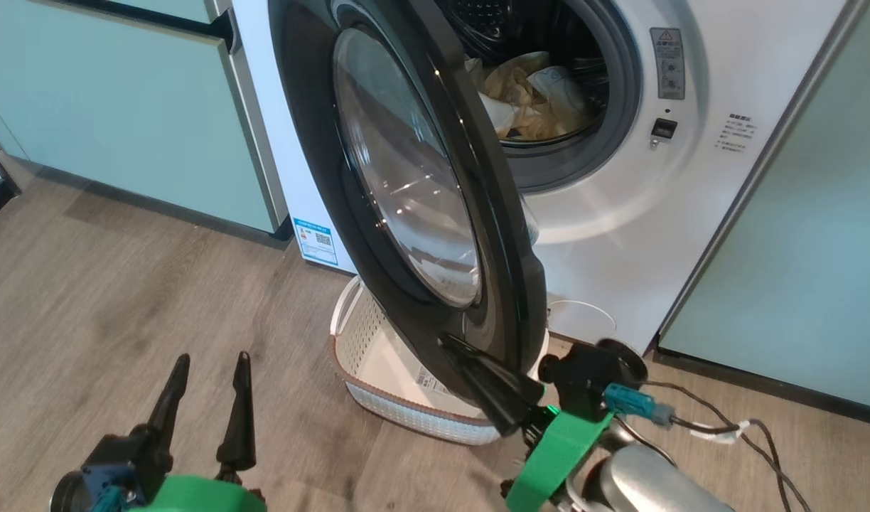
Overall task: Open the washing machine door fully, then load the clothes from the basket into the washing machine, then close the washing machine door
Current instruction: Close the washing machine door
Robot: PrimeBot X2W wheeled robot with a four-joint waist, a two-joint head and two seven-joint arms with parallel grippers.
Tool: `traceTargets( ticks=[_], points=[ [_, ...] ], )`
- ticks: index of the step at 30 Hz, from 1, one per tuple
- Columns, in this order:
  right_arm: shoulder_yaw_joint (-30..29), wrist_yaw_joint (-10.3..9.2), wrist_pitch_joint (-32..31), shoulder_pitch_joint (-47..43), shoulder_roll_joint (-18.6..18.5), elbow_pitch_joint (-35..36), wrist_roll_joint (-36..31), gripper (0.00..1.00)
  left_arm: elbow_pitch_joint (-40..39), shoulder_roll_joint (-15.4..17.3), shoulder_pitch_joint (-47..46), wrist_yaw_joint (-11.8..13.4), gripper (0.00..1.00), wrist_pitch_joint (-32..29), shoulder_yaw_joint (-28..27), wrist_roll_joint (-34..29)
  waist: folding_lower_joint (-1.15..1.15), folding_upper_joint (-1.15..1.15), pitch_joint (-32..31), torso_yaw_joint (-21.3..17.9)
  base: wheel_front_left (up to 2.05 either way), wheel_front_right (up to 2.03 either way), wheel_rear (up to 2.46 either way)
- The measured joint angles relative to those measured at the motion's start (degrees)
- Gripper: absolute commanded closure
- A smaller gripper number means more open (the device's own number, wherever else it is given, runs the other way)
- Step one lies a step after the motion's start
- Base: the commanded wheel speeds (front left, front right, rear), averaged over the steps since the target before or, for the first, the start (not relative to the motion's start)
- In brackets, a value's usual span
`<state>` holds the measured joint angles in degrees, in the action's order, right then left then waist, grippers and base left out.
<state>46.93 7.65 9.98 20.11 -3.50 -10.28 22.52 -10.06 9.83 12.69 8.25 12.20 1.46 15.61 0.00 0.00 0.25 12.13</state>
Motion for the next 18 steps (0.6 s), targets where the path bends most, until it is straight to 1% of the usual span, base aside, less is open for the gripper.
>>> traceTargets(
  ticks=[8,14,18],
  points=[
    [-0.3,0.0,0.2,0.2,0.0,-7.4,0.7,1.0,0.1,0.1,0.0,0.1,0.0,0.5,0.0,0.0,0.0,0.0,0.1,0.2,0.0,0.0,0.0],
    [-0.9,0.0,1.2,1.1,0.0,-10.5,1.2,1.0,0.1,0.1,0.0,0.1,0.0,0.6,0.0,0.0,0.0,0.0,0.3,0.2,0.0,0.0,0.0],
    [-1.5,0.0,1.6,2.4,0.0,-11.8,1.3,1.0,0.2,0.1,0.0,0.6,0.0,0.9,0.0,0.0,0.0,0.0,0.5,0.1,0.0,0.0,0.0]
  ],
)
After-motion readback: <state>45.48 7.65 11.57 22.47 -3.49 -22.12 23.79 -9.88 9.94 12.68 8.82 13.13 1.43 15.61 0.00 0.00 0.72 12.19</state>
